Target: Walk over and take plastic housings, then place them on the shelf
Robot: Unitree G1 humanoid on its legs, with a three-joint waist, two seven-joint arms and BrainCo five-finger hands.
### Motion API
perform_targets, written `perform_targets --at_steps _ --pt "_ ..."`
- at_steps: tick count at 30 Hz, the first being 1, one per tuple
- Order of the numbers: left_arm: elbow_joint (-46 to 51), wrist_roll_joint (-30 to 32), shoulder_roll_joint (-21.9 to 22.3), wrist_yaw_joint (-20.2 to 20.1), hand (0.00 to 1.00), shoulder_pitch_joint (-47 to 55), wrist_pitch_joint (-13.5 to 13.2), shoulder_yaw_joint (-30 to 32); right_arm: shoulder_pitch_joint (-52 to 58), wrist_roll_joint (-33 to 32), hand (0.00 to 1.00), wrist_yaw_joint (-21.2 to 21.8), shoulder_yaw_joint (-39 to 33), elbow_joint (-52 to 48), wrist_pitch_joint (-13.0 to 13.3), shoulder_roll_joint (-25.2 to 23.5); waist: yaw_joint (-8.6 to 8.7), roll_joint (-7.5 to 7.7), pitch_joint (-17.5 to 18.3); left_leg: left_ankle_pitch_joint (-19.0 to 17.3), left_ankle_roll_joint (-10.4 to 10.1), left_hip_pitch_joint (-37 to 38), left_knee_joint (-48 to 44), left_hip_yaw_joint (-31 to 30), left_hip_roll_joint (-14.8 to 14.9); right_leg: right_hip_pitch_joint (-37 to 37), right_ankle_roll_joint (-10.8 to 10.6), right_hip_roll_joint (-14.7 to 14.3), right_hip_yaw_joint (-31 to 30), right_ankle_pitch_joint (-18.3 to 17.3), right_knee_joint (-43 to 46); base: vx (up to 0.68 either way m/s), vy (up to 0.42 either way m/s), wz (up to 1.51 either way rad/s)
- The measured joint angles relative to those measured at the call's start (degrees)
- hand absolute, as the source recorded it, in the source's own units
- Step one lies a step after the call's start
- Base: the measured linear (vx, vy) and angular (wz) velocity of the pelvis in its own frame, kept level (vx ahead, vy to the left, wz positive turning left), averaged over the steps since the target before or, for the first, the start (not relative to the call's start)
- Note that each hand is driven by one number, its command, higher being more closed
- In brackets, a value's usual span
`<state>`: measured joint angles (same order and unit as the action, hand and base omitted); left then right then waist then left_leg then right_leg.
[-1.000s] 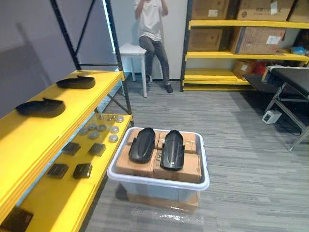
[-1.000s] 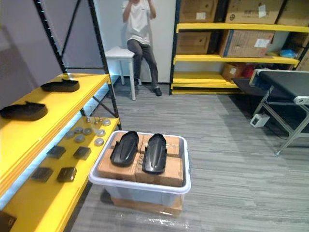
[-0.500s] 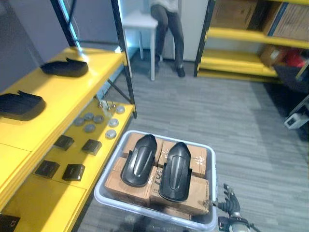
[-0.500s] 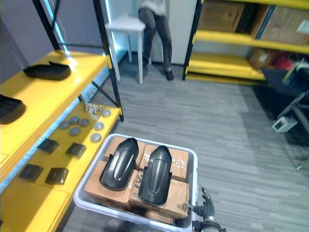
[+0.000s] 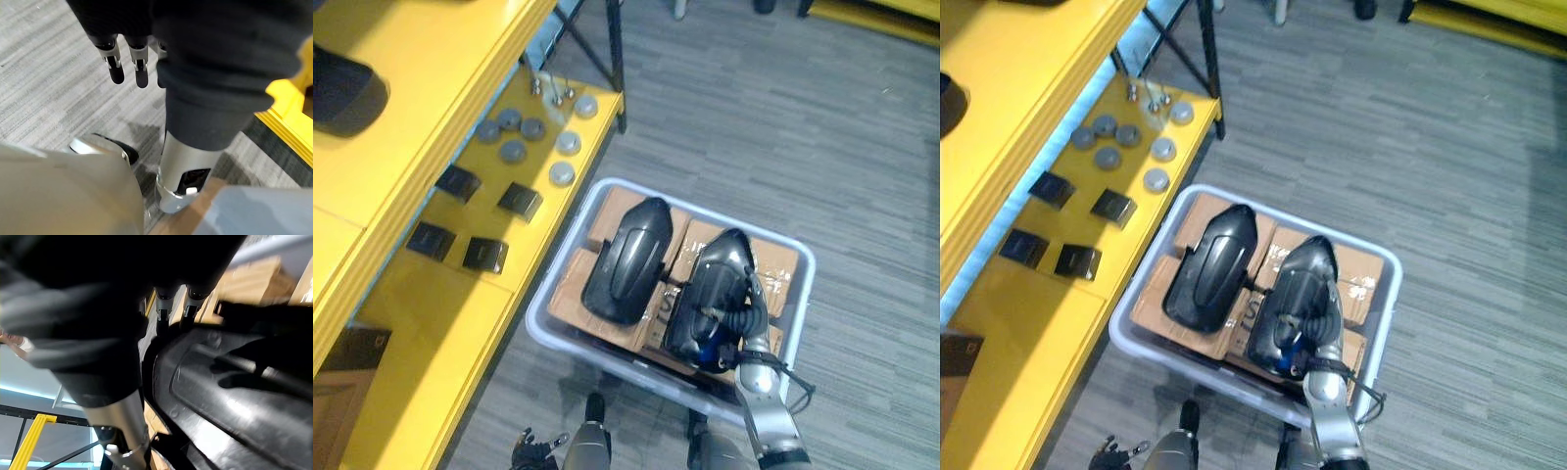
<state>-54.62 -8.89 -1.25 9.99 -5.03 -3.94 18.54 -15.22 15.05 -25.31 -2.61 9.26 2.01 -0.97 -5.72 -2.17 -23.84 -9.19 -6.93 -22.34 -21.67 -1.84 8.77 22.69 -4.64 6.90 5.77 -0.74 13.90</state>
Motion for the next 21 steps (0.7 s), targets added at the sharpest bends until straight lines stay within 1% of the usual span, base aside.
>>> perform_targets --at_steps 2,3,5,6,8,10,11,14,16,17,18,21 --pt "0.0 -1.1 0.1 1.1 0.00 -1.7 -0.2 -0.9 -3.5 0.0 0.00 -3.2 -2.1 0.3 -2.1 0.0 -0.18 -0.50 -0.9 0.0 0.0 -3.4 -2.2 -0.2 0.1 3.1 0.0 0.2 0.0 0.0 1.8 -0.13 0.014 0.02" --pt "0.0 -1.2 0.2 1.2 0.00 -2.0 -0.4 -1.0 -4.4 0.1 0.00 -3.9 -2.8 0.6 -2.5 0.0 -0.19 -0.59 -1.2 0.0 0.0 -4.2 -2.8 -0.3 0.2 3.9 0.0 0.2 -0.1 0.0 2.3 -0.13 0.002 0.00" --pt "0.0 -2.5 0.2 2.1 0.00 -3.7 -1.1 -1.6 -7.1 2.4 0.00 -7.4 -4.8 0.6 -4.7 0.1 -0.19 -0.83 -2.0 -0.4 -0.4 -7.2 -5.0 -0.5 0.4 6.6 0.0 0.1 -0.1 0.0 4.1 -0.14 0.001 -0.03" --pt "0.0 -3.0 0.2 2.1 0.00 -4.2 -1.2 -1.7 -7.7 2.9 0.00 -8.1 -5.4 0.6 -5.1 0.1 -0.20 -0.83 -2.2 -0.5 -0.4 -7.7 -5.4 -0.5 0.4 7.1 0.0 0.1 -0.1 0.0 4.6 -0.14 -0.006 -0.01" --pt "0.0 -3.7 0.5 2.2 0.00 -5.5 -1.6 -2.1 -8.9 3.9 0.00 -10.6 -7.0 0.6 -6.8 0.6 -0.19 -0.91 -2.4 -0.8 -0.3 -9.5 -7.0 -1.0 0.6 8.4 0.0 0.0 0.0 0.0 5.7 -0.12 -0.013 0.04" --pt "0.1 -4.4 0.7 2.2 0.00 -5.9 -1.7 -2.2 -8.8 5.0 0.00 -11.9 -7.8 0.6 -7.6 0.7 -0.12 -0.94 -2.5 -1.1 -0.1 -10.4 -7.6 -1.3 0.7 8.9 0.1 -0.1 0.2 0.0 6.0 -0.11 -0.003 0.04" --pt "0.1 -4.4 0.7 2.2 0.00 -6.4 -1.8 -2.4 -8.8 5.8 0.00 -12.8 -8.4 0.6 -7.6 0.8 -0.16 -0.94 -2.5 -1.1 -0.1 -11.4 -8.1 -1.3 0.6 9.8 0.1 0.0 0.2 0.0 6.5 -0.10 0.003 0.01" --pt "0.3 -4.4 0.5 2.3 0.00 -6.5 -1.9 -3.3 -8.8 5.8 0.00 -12.9 -8.4 0.3 -7.5 1.4 -0.19 -0.93 -2.5 -1.1 -0.1 -12.0 -8.4 -1.4 0.6 10.4 0.1 0.1 0.2 0.0 6.8 -0.05 0.002 0.01" --pt "0.4 -4.4 0.5 2.3 0.00 -6.5 -1.9 -3.6 -8.6 5.8 0.00 -12.9 -8.4 -1.9 -7.5 1.8 -0.18 -0.93 -2.5 -1.1 -0.1 -12.0 -8.3 -1.4 0.6 10.4 0.1 0.1 0.3 0.0 6.8 0.00 0.000 0.00" --pt "0.5 -4.4 0.4 2.2 0.00 -6.5 -1.9 -4.2 -8.4 6.1 0.00 -12.9 -7.8 -3.9 -7.0 2.7 -0.18 -0.93 -2.5 -1.1 -0.1 -11.9 -8.3 -1.4 0.6 10.4 0.1 0.2 0.3 0.0 6.8 0.00 0.000 0.00" --pt "0.5 -4.2 0.5 2.1 0.00 -6.6 -1.9 -4.4 -8.3 6.3 0.00 -12.9 -7.3 -5.7 -6.0 3.7 -0.18 -0.93 -2.5 -1.1 -0.1 -11.8 -8.3 -1.3 0.6 10.2 0.1 0.2 0.3 0.0 6.7 0.04 0.013 0.01" --pt "0.5 -4.1 0.5 2.1 0.00 -6.5 -1.8 -4.4 -8.8 7.0 0.00 -13.0 -7.5 -7.2 -4.8 5.0 -0.21 -0.92 -2.5 -1.0 -0.1 -10.5 -7.8 -1.1 0.6 9.2 0.1 0.2 0.2 0.0 6.3 0.03 0.009 -0.01"
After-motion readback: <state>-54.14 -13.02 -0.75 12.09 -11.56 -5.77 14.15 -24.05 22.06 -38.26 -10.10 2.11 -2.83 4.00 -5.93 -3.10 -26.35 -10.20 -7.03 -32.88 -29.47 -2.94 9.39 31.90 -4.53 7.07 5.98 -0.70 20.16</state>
